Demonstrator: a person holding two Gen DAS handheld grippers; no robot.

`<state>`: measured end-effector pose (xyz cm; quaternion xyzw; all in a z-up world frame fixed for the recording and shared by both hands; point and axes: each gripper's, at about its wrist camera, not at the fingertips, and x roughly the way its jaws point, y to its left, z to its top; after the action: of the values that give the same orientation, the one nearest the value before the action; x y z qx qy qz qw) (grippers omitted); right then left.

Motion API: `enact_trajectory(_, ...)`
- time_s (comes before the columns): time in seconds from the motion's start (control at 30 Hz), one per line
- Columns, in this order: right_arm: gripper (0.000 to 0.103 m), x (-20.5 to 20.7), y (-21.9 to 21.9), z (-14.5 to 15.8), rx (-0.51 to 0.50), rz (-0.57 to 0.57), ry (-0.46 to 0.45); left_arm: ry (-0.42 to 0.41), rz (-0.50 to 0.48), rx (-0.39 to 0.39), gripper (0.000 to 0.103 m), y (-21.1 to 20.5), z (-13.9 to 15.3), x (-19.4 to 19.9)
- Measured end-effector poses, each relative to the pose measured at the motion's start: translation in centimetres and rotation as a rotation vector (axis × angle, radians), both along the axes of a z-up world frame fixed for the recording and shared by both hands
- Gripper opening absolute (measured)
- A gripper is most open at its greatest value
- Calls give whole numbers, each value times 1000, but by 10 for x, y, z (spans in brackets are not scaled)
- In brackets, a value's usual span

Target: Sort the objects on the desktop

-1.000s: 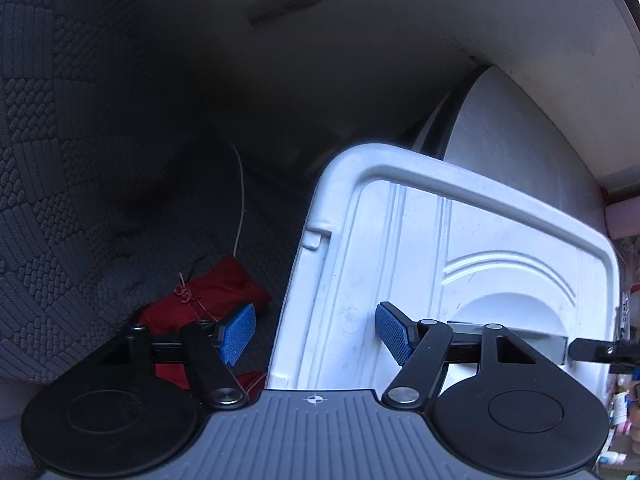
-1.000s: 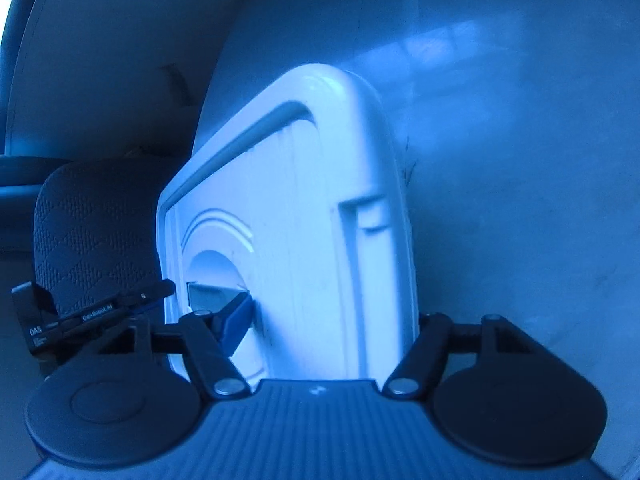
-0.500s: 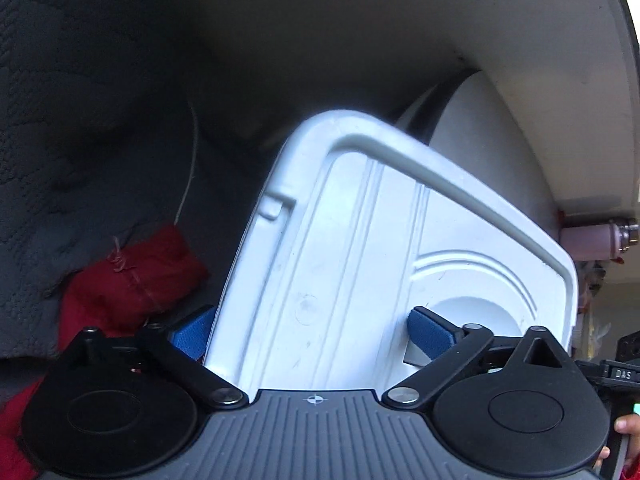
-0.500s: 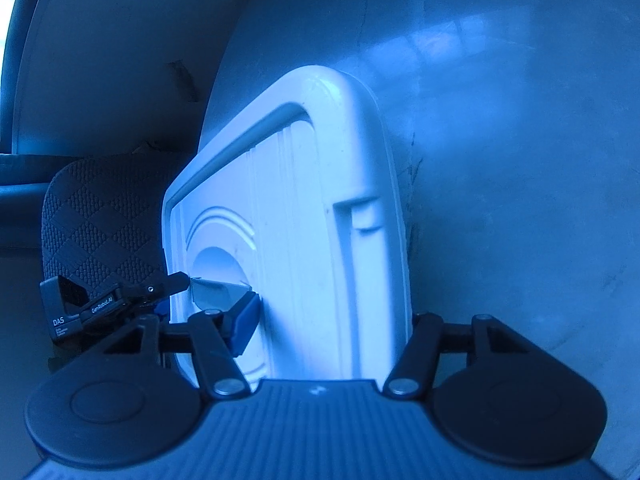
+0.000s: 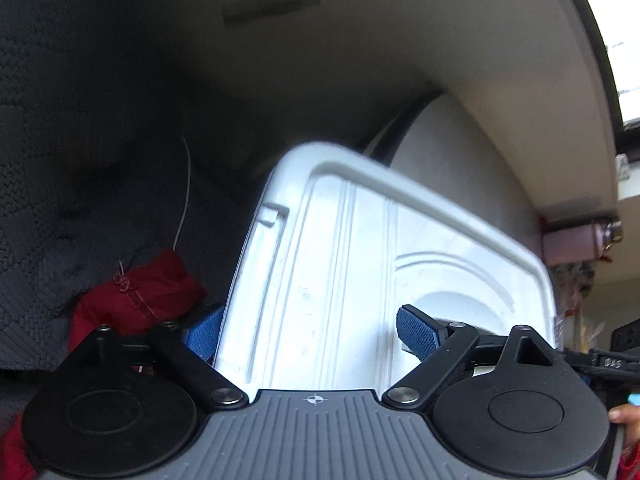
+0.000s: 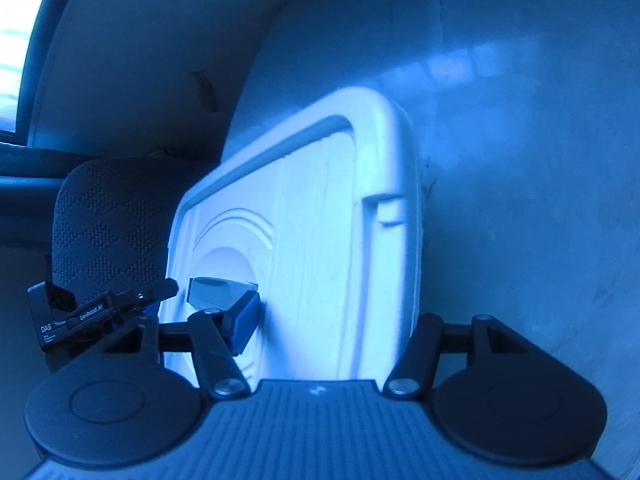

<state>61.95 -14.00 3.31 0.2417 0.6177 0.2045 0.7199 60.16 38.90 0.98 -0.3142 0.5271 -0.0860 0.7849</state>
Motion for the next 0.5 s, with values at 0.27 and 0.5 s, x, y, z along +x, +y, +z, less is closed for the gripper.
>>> enact_trajectory(0.27,61,-8,3,14,17,-7,-24,-23,23,45,91,-2,27,-4)
enact_trajectory(0.5,61,-10,16,28,27,2,-45,-46,50,87,91,-4,41,-7)
